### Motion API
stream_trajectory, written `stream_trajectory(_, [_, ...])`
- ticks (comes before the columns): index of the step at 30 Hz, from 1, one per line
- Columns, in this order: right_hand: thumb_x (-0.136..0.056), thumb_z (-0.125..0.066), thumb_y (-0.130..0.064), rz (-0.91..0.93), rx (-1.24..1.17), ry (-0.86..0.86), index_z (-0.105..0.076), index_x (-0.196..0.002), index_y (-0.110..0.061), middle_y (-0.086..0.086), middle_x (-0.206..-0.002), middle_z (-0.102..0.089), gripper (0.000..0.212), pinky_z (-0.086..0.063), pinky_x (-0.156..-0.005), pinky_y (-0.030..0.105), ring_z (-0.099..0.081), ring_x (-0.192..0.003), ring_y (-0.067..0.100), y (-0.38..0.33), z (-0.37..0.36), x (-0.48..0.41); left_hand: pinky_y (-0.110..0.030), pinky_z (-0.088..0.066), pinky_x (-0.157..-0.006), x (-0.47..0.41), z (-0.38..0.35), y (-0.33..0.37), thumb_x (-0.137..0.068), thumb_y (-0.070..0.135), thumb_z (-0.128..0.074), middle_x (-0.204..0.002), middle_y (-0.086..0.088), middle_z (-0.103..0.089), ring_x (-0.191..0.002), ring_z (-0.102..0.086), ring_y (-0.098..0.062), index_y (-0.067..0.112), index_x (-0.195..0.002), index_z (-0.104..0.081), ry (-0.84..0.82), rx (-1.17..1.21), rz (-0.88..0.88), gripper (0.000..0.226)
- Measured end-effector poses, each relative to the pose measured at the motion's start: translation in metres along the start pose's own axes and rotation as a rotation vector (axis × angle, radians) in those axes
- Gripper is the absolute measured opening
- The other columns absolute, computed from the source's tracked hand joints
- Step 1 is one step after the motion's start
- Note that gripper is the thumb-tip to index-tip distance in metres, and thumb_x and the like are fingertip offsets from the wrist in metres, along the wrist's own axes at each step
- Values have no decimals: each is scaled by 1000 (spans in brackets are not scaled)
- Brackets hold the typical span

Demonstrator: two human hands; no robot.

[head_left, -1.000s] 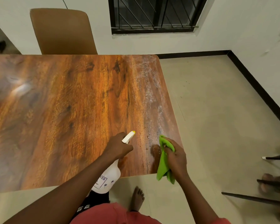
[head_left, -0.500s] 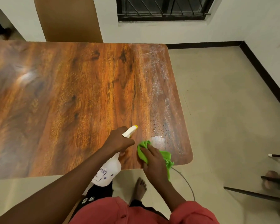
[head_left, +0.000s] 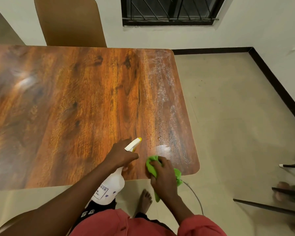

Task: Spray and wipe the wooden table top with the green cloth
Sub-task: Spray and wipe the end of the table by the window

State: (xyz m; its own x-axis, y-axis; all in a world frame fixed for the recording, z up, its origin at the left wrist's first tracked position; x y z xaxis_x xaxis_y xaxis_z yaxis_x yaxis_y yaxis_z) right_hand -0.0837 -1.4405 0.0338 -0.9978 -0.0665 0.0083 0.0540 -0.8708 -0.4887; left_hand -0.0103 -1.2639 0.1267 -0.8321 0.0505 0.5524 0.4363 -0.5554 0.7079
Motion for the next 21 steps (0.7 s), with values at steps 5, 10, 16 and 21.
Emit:
stream_trajectory(5, [-63,-76,-17,-159,12,84,-64,-101,-15,6,-108,-56,40,-47,-73,34,-52,-94,25,10,5,-7,-35,-41,-58,3,1,2,-65,23,-71,-76,-9,-56,-58,-50,-23,5,-83,-54,-2,22,11,31])
stream_trajectory(10, [-59,-65,-18,82,-3,-34,-66,-104,-17,5,-110,-57,45,-46,-69,30,-55,-92,23,-14,-8,5,-29,-37,-61,2,-2,9,-75,14,-73,-77,-3,-51,-67,-47,-18,18,-72,-47,9,-21,-17,26])
stream_trajectory(16, [-76,-65,-23,-135,-90,115,-66,-111,-18,3,-113,-56,36,-46,-80,34,-50,-103,22,17,11,-32,-31,-38,-65,-3,0,21,-71,23,-73,-94,-18,-61,-73,-51,-22,3,-93,-60,35,19,4,33])
stream_trajectory(21, [-78,-64,-14,-255,-114,141,-63,-116,-13,7,-122,-53,38,-45,-84,37,-47,-112,26,1,7,-60,-33,-40,-58,-12,5,27,-66,21,-74,-90,-23,-62,-60,-51,-25,0,-105,-61,21,126,67,46])
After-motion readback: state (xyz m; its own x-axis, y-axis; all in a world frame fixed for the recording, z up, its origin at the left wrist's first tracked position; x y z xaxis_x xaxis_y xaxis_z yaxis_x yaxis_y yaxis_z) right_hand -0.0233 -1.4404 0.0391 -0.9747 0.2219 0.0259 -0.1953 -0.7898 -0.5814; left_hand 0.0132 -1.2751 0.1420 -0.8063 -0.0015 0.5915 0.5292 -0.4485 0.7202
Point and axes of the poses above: each hand's wrist, its own x-axis away from the middle knuckle, its own z-axis out of the back of the hand, y = z × x, the point moved 2 cm from there along -x, towards the middle knuckle
